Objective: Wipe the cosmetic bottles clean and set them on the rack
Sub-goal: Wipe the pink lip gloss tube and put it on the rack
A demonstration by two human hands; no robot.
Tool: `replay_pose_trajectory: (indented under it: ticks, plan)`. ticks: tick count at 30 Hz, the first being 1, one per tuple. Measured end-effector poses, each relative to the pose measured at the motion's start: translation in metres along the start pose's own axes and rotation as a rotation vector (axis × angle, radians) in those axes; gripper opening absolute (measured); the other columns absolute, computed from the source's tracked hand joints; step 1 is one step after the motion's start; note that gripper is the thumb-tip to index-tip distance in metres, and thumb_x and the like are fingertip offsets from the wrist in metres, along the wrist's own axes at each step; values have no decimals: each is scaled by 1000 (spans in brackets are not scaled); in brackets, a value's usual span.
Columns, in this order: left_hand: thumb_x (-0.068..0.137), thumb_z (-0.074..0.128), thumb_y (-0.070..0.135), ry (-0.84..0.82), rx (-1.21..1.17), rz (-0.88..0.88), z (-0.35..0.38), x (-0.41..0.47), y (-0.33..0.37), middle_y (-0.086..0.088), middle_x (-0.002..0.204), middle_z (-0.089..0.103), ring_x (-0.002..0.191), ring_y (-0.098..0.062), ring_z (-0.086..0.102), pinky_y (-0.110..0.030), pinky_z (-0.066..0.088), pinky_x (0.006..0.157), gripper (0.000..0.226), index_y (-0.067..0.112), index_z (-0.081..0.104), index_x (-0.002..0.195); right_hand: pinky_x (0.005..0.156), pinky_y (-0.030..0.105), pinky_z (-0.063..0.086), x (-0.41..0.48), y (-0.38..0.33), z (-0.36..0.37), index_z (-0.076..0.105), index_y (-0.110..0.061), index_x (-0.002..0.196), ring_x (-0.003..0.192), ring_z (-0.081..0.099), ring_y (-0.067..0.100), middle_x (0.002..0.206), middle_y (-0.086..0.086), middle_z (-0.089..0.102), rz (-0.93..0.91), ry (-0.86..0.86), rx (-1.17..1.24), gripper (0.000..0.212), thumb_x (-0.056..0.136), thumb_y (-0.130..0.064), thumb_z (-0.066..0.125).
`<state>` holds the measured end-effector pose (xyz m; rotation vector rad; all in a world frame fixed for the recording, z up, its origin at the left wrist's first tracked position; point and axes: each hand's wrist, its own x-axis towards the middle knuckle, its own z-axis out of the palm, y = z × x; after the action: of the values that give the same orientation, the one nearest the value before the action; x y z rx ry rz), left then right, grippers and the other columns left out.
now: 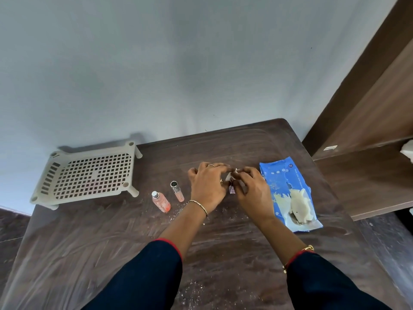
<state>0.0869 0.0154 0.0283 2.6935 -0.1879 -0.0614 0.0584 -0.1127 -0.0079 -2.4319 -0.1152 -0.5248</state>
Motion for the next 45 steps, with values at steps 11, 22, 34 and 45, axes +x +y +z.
replay_pose_trajectory:
  ticks: [11,22,34,45]
  plan:
    - [82,66,43,-18,-7,58,-2,6,1,24,122,60,119,-7,41,-34,13,88,33,41,63,114,61,19,46,1,9,3,66,-3,86,71,61,18,88,7,64,5,55,35,21,70,9,72]
    - [83,66,40,-11,-43,100,-4,3,3,20,121,62,118,-8,43,-37,17,94,29,41,65,112,61,22,45,-14,14,6,71,-11,94,86,60,17,95,1,67,60,113,-33,22,74,-2,75]
    - [77,72,22,156,-52,189,2,-6,1,14,99,69,104,-11,56,-32,12,90,30,33,66,104,59,6,33,-9,12,1,70,-11,92,74,61,14,90,-1,66,115,28,32,19,74,-4,73]
    - [78,70,25,133,3,230,5,-9,-3,14,98,70,106,-8,59,-29,11,93,35,35,62,110,71,27,56,-7,14,1,69,-20,90,79,63,4,85,-9,68,316,17,282,11,82,-13,71]
